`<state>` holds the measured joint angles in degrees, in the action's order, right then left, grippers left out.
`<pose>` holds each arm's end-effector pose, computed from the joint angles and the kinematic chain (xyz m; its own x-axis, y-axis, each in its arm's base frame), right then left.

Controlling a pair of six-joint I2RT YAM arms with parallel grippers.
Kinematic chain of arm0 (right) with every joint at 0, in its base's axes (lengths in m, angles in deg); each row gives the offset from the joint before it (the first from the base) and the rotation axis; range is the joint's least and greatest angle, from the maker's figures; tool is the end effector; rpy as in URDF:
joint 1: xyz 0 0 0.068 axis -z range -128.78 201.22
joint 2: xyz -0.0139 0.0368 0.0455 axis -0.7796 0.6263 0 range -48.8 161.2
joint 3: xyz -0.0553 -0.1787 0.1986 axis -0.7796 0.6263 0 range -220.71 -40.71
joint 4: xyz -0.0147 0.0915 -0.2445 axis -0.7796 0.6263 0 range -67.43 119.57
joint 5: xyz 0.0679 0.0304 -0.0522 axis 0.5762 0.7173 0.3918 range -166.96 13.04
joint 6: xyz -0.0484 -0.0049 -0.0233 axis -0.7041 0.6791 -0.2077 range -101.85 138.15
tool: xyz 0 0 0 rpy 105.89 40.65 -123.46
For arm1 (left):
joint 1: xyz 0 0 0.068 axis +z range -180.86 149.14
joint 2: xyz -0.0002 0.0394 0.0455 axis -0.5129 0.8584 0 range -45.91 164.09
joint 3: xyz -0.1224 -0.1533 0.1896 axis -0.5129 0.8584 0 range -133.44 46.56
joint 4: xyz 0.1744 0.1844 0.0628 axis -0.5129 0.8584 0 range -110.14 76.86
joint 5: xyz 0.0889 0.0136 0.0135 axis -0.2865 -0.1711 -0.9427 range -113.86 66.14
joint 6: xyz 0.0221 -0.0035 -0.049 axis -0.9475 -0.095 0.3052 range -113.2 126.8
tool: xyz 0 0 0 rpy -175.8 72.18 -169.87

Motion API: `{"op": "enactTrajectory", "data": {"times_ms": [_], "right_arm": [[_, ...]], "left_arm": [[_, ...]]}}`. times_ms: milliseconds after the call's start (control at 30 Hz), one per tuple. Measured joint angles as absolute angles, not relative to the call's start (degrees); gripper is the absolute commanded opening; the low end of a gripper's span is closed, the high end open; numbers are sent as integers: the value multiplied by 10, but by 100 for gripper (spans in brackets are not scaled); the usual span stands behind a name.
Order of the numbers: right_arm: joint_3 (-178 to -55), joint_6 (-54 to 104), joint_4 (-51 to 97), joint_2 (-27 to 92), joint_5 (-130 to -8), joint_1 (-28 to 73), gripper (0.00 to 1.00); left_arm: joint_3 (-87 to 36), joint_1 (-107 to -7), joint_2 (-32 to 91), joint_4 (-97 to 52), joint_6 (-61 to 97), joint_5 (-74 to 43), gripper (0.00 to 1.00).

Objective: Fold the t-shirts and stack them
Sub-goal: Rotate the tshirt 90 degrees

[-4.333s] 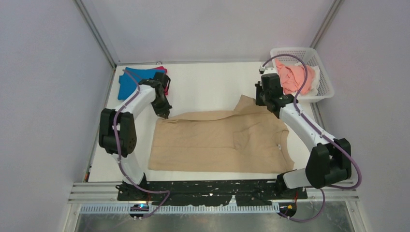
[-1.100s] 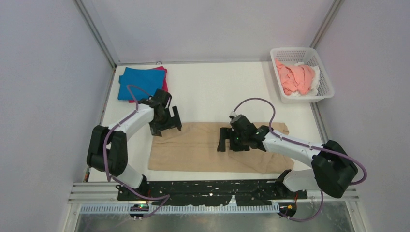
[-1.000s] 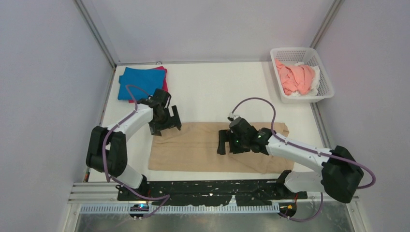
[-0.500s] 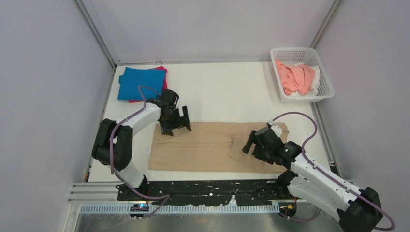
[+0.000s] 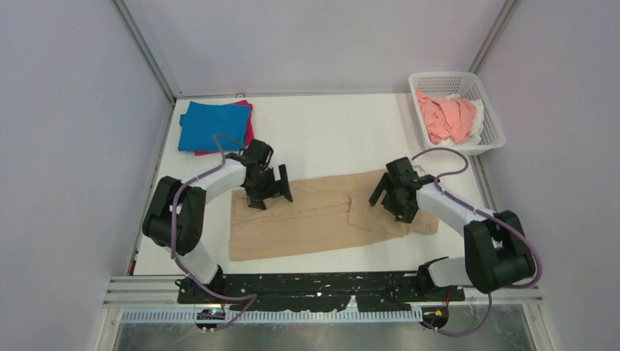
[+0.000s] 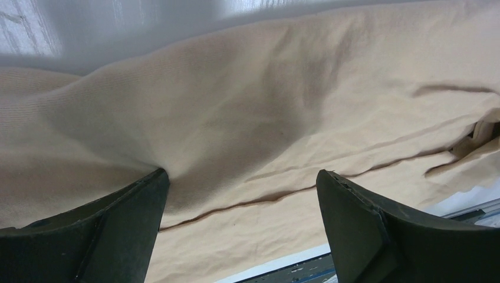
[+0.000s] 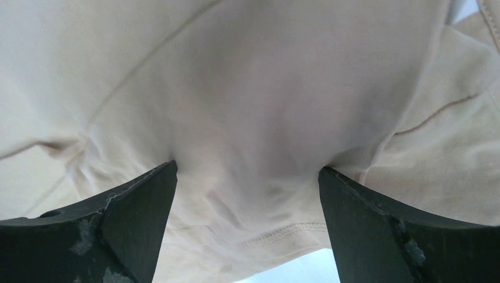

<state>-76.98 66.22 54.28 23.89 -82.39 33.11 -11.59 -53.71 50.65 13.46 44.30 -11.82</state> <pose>0.2053 0.0635 0.1668 -0.7946 0.5193 -0.3144 0.4718 0.8542 0.2185 0.2857 -0.1284 0.1671 -0.9627 -0.2404 -0.1242 -0.1851 0.9200 -0.3454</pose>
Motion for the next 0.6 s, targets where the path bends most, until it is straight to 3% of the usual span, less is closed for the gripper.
{"op": "enactTrajectory", "data": {"times_ms": [600], "right_arm": [[-1266,491,464,686,-796,349,95]], "left_arm": [[-27,-605,429,72,621,-177,100]]}}
